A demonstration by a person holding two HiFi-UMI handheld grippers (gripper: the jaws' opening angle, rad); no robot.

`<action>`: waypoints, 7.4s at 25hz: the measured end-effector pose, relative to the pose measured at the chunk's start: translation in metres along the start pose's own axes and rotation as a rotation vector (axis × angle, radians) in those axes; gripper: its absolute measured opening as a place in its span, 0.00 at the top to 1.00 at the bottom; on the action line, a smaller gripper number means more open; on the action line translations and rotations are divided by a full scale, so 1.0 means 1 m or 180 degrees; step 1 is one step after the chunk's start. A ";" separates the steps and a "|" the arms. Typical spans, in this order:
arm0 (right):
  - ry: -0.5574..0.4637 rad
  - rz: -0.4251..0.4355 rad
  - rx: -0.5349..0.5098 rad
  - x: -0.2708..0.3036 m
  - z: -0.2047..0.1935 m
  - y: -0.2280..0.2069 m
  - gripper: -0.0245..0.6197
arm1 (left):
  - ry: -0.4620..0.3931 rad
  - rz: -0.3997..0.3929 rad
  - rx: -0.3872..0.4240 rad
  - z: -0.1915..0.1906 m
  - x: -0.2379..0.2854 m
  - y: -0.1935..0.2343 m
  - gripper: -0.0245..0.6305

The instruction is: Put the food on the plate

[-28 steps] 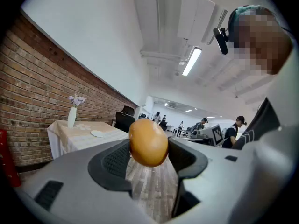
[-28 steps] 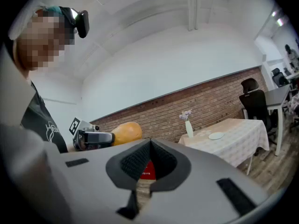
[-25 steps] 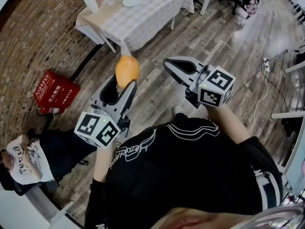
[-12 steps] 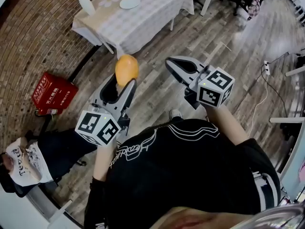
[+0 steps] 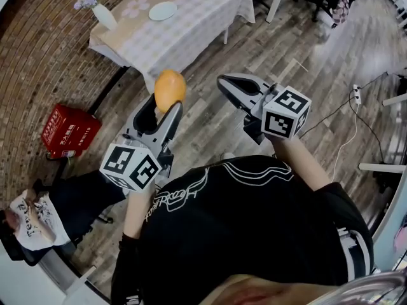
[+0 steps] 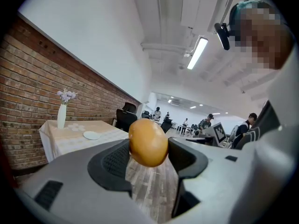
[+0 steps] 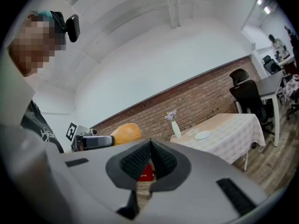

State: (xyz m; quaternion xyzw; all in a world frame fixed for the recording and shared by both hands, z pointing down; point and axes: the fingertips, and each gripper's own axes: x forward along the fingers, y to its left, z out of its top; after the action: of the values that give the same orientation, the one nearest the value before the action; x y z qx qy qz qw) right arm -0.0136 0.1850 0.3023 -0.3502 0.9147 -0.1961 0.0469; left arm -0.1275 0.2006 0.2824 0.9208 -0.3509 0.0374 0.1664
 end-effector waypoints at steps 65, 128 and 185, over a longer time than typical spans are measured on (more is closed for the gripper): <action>0.0443 0.0493 0.0441 0.224 0.114 -0.351 0.97 | -0.0160 0.0812 -0.0431 0.101 0.310 0.263 0.58; 0.1253 0.0115 0.1076 0.358 0.030 -0.538 0.97 | 0.1172 0.1416 0.0027 -0.054 0.468 0.526 0.58; 0.0702 0.0997 0.0064 0.274 0.109 -0.340 0.97 | 0.0017 0.0670 -0.0432 0.091 0.335 0.279 0.92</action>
State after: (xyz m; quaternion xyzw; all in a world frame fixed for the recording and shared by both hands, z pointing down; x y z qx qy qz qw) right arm 0.0171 -0.2617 0.3497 -0.1795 0.9556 -0.2327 -0.0202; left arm -0.0646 -0.2368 0.3373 0.8653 -0.4469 0.0333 0.2245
